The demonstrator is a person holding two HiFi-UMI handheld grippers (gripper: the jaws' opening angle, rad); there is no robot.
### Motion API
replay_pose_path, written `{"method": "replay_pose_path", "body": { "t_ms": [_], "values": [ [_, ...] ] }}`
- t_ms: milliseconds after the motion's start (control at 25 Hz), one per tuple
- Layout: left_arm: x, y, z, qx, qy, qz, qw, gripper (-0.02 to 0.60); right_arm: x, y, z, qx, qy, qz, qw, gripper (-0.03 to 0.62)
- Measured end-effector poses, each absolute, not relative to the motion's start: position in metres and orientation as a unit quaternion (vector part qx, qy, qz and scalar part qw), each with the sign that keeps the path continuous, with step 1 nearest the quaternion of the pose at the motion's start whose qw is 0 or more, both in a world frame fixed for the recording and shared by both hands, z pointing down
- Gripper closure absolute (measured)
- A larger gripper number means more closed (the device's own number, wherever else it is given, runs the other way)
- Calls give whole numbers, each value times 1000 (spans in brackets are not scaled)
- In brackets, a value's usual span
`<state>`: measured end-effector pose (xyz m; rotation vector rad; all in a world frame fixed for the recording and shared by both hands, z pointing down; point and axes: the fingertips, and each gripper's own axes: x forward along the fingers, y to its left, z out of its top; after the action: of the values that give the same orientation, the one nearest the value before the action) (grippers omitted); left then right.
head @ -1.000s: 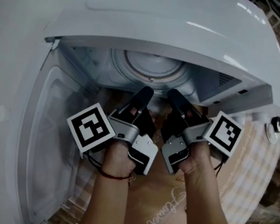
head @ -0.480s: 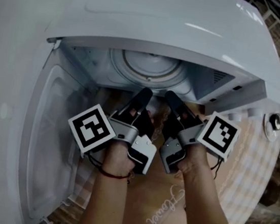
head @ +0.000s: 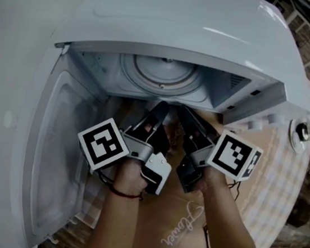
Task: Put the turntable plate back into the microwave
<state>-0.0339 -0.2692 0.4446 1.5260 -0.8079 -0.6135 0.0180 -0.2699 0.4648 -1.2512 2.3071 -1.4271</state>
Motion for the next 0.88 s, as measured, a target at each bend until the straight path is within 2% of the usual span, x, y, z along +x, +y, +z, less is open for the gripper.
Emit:
{"method": "replay_pose_path", "body": {
  "t_ms": [400,680,880],
  "values": [
    [-33,-254,451,715,-383,-197,550,581,15,-252,455,-408,846,-345,-4,539],
    [-26,-251,431,776,-381,-179,469,581,15,-247,434,-410,872,-267,-16,539],
    [-24,-248,399,829,-381,-186,365,581,17,-242,405,-418,888,-192,16,539]
  ]
}}
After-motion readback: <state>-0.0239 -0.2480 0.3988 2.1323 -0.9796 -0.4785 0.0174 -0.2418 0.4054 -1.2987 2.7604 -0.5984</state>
